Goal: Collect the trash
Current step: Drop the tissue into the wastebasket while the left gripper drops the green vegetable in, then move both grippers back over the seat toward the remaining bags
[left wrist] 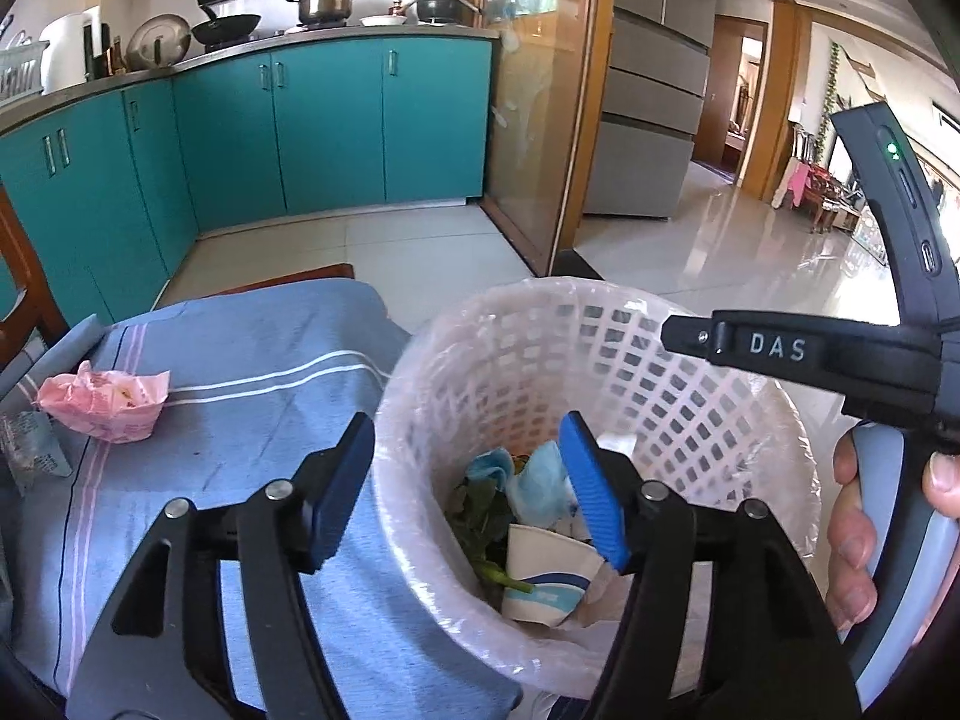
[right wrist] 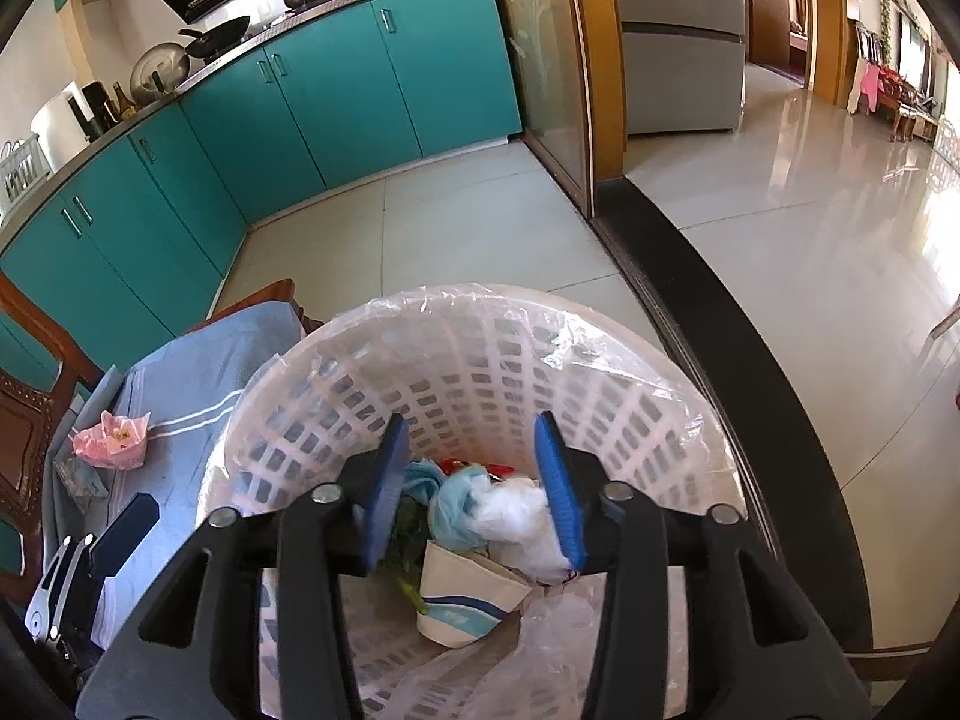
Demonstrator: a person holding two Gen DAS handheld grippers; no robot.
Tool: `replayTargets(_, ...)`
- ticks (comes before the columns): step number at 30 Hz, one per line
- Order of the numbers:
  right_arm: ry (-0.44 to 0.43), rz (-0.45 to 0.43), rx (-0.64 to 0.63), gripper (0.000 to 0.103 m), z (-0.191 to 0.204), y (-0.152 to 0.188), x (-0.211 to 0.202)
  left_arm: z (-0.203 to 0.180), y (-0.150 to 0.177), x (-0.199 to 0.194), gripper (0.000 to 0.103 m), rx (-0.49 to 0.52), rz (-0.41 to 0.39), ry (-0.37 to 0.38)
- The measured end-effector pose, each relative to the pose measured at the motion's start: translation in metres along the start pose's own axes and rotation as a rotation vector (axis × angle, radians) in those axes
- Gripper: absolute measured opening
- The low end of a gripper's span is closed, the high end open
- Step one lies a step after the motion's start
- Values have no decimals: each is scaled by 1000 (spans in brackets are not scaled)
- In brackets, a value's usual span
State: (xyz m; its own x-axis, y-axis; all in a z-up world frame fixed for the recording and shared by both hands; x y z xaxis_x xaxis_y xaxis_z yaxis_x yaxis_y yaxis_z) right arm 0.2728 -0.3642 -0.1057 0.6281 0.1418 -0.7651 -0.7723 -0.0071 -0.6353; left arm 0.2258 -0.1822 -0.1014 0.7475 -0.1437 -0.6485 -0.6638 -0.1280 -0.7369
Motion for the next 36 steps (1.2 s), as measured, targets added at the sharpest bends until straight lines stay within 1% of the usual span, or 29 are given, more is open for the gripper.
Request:
replayTargets(3, -21, -1, 11, 47, 6, -2, 2, 17, 0, -6, 70, -6, -8, -32)
replayTargets(5, -51, 0, 8, 47, 18, -5, 5, 40, 1, -11, 73, -19, -19, -83)
replayTargets(7, -77, -3, -19, 47, 34, -9, 7, 76, 6, -18, 73, -45, -13, -161)
replayTargets(9, -100, -14, -90, 47, 64, -13, 9, 112, 12, -26, 73, -86, -2, -224)
replayTargets(10, -123, -17, -143, 47, 87, -15, 10, 139, 16, -33, 73, -125, 7, -267)
replayTargets(11, -152, -15, -177, 47, 104, -16, 12, 156, 20, -39, 73, -154, 12, -294)
replayTargets(12, -218, -2, -227, 47, 132, -16, 17, 176, 23, -45, 73, -188, 17, -318)
replayTargets(13, -254, 9, -250, 47, 148, -16, 20, 190, 25, -50, 73, -213, 18, -331)
replayTargets(14, -296, 26, -288, 47, 176, -17, 27, 209, 26, -57, 73, -250, 17, -353)
replayTargets(16, -336, 29, -367, 47, 226, -17, 40, 241, 26, -72, 73, -315, 6, -390)
replayTargets(18, -359, 45, -449, 48, 267, -12, 53, 257, 26, -82, 74, -340, -3, -397)
replayTargets(19, -378, 60, -506, 48, 294, -8, 63, 262, 27, -85, 75, -342, -4, -400)
replayTargets(20, -382, 63, -539, 48, 309, -6, 69, 268, 27, -90, 76, -341, -5, -403)
replayTargets(22, -359, 42, -609, 51, 335, -6, 82, 277, 32, -94, 78, -348, 0, -401)
replayTargets(23, -347, 20, -652, 58, 348, -4, 89, 279, 31, -94, 78, -352, 4, -403)
replayTargets(24, -347, 5, -684, 63, 358, -3, 93, 282, 33, -95, 78, -360, 7, -406)
replayTargets(26, -362, 7, -694, 63, 366, -2, 98, 291, 36, -94, 78, -379, 17, -413)
replayTargets(27, -379, 15, -672, 63, 368, -2, 99, 293, 38, -93, 78, -389, 25, -412)
replayTargets(29, -444, 11, -618, 63, 370, -4, 92, 294, 45, -91, 78, -402, 42, -400)
replayTargets(31, -519, -14, -624, 63, 380, -7, 74, 293, 54, -91, 78, -393, 60, -394)
replayTargets(32, -531, -29, -652, 63, 388, -7, 67, 290, 58, -93, 78, -387, 66, -394)
replayTargets(36, -589, -41, -873, 64, 439, 9, 45, 283, 73, -101, 78, -361, 89, -378)
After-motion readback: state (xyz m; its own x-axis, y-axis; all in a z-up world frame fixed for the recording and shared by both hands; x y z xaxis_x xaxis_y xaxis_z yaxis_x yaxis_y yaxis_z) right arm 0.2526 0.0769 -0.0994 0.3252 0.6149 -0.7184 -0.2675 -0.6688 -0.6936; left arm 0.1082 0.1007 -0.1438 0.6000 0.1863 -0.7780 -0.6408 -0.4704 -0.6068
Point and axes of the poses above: each gripper's, at about its wrist camera, not at the fingertips, and x roughly the way its jaws point, z to its left, y to its underside, the point moved 6 cm from there along x, roughly the way its jaws point, and after that the axes turned 11 degrees about -x, right-handed, at the moved point
